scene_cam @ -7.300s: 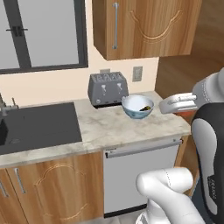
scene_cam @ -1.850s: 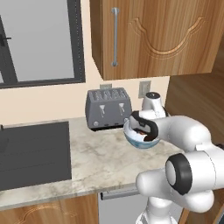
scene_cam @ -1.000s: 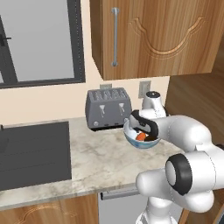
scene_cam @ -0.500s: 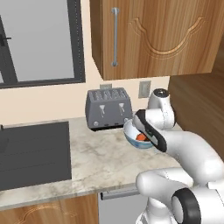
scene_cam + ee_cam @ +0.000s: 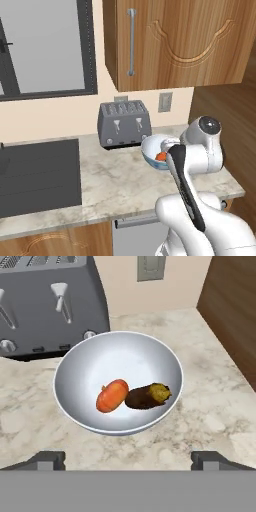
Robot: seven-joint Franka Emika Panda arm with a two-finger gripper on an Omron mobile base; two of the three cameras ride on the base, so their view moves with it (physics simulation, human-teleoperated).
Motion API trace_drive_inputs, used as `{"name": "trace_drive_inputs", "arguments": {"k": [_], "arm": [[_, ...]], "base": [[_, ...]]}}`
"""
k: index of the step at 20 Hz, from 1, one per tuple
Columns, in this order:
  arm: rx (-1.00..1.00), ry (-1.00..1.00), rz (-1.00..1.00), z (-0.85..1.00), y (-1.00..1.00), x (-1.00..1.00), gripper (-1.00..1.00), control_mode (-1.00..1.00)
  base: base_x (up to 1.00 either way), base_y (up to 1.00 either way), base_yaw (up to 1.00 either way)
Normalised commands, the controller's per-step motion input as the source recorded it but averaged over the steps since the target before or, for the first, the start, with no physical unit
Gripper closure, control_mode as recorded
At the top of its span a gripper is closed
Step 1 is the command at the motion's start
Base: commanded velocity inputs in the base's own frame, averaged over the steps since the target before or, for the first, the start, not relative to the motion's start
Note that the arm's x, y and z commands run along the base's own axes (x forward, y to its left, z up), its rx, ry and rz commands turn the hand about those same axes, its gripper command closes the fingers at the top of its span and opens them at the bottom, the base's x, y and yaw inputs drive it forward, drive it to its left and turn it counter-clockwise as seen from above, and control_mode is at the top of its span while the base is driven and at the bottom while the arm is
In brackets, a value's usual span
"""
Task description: Take the squash, sweet potato, and squash from the freezer and place them in the bowl on the counter.
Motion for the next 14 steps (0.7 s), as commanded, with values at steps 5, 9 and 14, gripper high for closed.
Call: {"name": "trace_drive_inputs", "arguments": {"k": [5, 9, 14], "arm": [[0.00, 0.00, 0.01, 0.95, 0.04, -0.59, -1.00, -1.00], [-0.01, -0.02, 0.05, 0.82, 0.00, -0.93, -1.00, -1.00], [0.00, 0.00, 0.03, 0.73, 0.12, -0.74, -1.00, -1.00]], "base": [[0.00, 0.00, 0.00], [0.00, 0.00, 0.00], [0.00, 0.00, 0.00]]}}
